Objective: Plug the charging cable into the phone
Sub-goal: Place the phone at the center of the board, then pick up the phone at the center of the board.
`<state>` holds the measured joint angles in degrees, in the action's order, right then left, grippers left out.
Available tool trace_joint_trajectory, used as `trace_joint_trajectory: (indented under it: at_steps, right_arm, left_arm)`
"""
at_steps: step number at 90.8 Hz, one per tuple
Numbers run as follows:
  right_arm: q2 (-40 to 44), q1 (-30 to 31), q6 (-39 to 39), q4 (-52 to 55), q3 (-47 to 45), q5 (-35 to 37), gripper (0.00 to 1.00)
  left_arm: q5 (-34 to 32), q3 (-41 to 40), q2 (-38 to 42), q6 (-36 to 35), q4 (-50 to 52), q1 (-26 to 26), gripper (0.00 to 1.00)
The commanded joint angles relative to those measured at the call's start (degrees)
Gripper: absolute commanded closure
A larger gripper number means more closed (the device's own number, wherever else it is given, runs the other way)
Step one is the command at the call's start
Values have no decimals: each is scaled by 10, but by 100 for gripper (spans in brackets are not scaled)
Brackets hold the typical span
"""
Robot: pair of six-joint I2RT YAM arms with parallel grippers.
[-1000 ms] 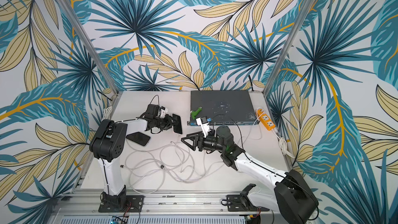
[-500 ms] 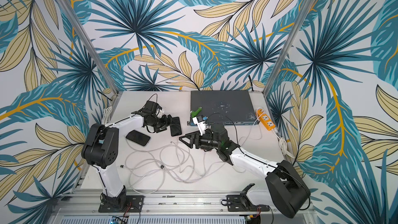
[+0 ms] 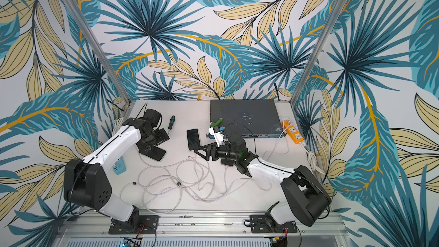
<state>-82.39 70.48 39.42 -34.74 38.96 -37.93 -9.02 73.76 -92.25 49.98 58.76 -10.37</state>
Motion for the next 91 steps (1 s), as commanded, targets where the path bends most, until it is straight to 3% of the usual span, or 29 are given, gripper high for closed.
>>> trace_joint_trajectory:
  at_steps: [1, 35, 56, 91]
  right_arm:
    - [26, -1, 13, -23, -25, -1, 24]
    - [111, -1, 16, 8, -81, 21, 23]
    - [147, -1, 15, 28, -104, 31, 22]
    - [153, -1, 12, 40, -107, 34, 21]
  left_arm:
    - [-48, 9, -44, 32, 29, 18, 0]
    - [9, 1, -147, 56, -75, 47, 0]
    - [51, -21, -163, 67, -126, 64, 0]
    - [41, -68, -153, 76, -154, 77, 0]
